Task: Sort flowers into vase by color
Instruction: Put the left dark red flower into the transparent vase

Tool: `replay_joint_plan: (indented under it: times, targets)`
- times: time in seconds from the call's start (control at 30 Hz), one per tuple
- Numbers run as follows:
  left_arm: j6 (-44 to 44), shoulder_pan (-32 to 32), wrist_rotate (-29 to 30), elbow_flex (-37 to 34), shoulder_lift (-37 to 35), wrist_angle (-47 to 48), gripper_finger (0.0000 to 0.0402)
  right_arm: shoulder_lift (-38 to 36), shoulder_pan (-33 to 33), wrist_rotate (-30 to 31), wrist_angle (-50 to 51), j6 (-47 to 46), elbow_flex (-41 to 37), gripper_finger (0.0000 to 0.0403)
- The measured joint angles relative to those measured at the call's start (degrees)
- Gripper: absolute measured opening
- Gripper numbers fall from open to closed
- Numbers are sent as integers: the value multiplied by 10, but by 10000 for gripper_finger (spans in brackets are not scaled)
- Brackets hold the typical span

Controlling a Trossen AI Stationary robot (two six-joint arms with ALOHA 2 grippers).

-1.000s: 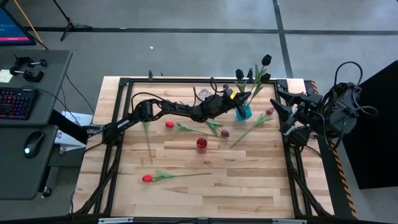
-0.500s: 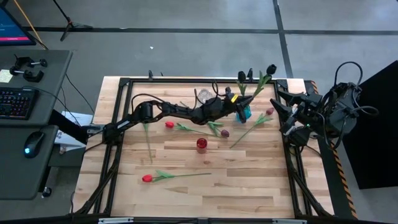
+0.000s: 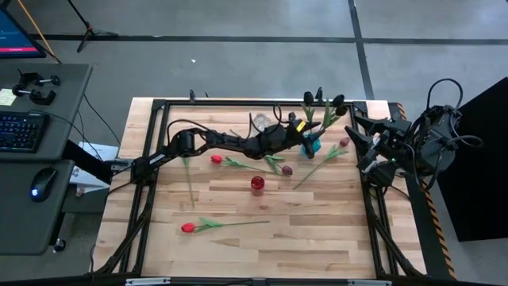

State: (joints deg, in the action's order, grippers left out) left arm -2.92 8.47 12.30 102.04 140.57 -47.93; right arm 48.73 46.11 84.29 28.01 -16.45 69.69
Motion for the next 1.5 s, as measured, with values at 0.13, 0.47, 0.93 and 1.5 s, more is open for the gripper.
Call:
replay_joint_plan:
  times: [0.13, 0.47, 0.93, 1.5]
  targets:
    - [-11, -2, -38, 0, -19, 41, 170, 0, 0, 0, 0, 4, 0, 209]
    - [-30, -14, -84, 0, -111, 275, 186, 0, 0, -1, 0, 26, 0, 209]
    - [-15, -10, -148, -3, -328, 820, 187, 0, 0, -15, 0, 30, 0, 209]
    - [-746, -99, -13, -513, -690, 1045, 186, 0, 0, -16, 3, 13, 0, 209]
